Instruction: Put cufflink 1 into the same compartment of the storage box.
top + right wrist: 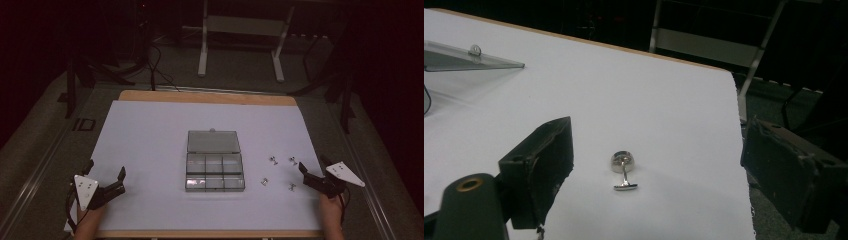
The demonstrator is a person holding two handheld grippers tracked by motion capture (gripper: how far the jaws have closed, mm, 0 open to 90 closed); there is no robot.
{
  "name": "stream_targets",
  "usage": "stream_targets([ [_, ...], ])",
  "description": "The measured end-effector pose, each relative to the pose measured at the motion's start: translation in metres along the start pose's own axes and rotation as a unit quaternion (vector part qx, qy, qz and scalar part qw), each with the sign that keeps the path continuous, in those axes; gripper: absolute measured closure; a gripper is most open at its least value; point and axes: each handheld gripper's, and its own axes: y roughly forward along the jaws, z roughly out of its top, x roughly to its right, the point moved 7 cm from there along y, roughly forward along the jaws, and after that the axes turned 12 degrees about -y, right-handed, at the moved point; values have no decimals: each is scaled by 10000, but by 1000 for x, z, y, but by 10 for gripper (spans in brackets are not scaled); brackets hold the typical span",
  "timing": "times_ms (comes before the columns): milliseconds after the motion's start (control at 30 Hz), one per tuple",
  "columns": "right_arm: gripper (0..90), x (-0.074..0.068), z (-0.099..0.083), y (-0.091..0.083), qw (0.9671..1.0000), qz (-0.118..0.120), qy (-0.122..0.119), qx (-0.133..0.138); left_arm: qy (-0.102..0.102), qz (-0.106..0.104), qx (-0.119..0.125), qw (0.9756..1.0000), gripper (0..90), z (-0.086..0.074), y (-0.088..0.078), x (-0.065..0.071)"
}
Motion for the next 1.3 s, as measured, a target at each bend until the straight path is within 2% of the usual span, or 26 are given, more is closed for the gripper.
stream_targets([
  [300,135,0,2,4,9997,92,17,-211,3,-18,19,10000,24,0,0,0],
  [367,134,2,5,5,9994,159,106,-293,7,-24,26,10000,24,0,0,0],
  [400,135,5,6,5,9986,158,150,-473,7,-26,24,10000,24,0,0,0],
  [467,135,5,5,5,9981,177,168,-557,7,-35,21,10000,24,0,0,0],
  [533,135,7,3,4,9956,247,199,-882,9,-44,14,10000,24,0,0,1],
  [567,135,7,3,4,9956,247,199,-882,9,-44,14,10000,24,0,0,1],
  [600,135,7,-1,3,9917,368,282,-1199,13,-48,14,10000,24,0,0,1],
  [667,136,7,-2,3,9902,411,279,-1306,22,-51,17,10000,24,0,0,1],
  [700,136,8,-2,2,9886,435,283,-1410,27,-54,19,10000,24,0,0,1],
  [733,136,9,-1,-1,9856,467,218,-1612,32,-56,16,10000,24,0,0,1],
  [767,136,9,-1,-1,9856,467,218,-1612,34,-54,13,10000,24,0,0,1],
  [800,137,10,4,-5,9836,418,95,-1750,39,-50,6,10000,24,0,0,1],
  [867,137,10,6,-7,9833,415,92,-1771,39,-48,4,10000,24,0,0,1],
  [900,137,10,8,-8,9818,453,160,-1839,36,-49,3,10000,24,0,0,1],
  [933,138,9,11,-11,9774,610,388,-1987,34,-49,2,10000,24,0,0,1],
  [967,138,9,11,-11,9774,610,388,-1987,36,-50,4,10000,24,0,0,1],
  [1000,138,9,15,-12,9758,608,327,-2075,39,-49,4,10000,24,0,0,1],
  [1033,138,9,15,-12,9758,608,327,-2075,39,-49,4,10000,24,0,0,1],
  [1067,138,8,18,-14,9723,599,113,-2258,45,-47,0,10000,24,0,0,1],
  [1100,138,8,18,-14,9723,599,113,-2258,45,-47,0,10000,24,0,0,1],
  [1133,138,6,21,-15,9666,755,-54,-2448,45,-49,2,10000,24,0,0,1],
  [1167,138,6,21,-15,9666,755,-54,-2448,43,-51,2,10000,24,0,0,1],
  [1200,137,2,25,-18,9609,978,15,-2590,44,-49,-1,10000,24,0,0,1],
  [1233,137,2,25,-18,9609,978,15,-2590,43,-48,-2,10000,24,0,0,1],
  [1267,138,1,26,-19,9587,1064,63,-2638,42,-47,-2,10000,24,0,0,1],
  [1300,138,0,29,-21,9546,1175,120,-2734,39,-47,1,10000,24,0,0,1],
])
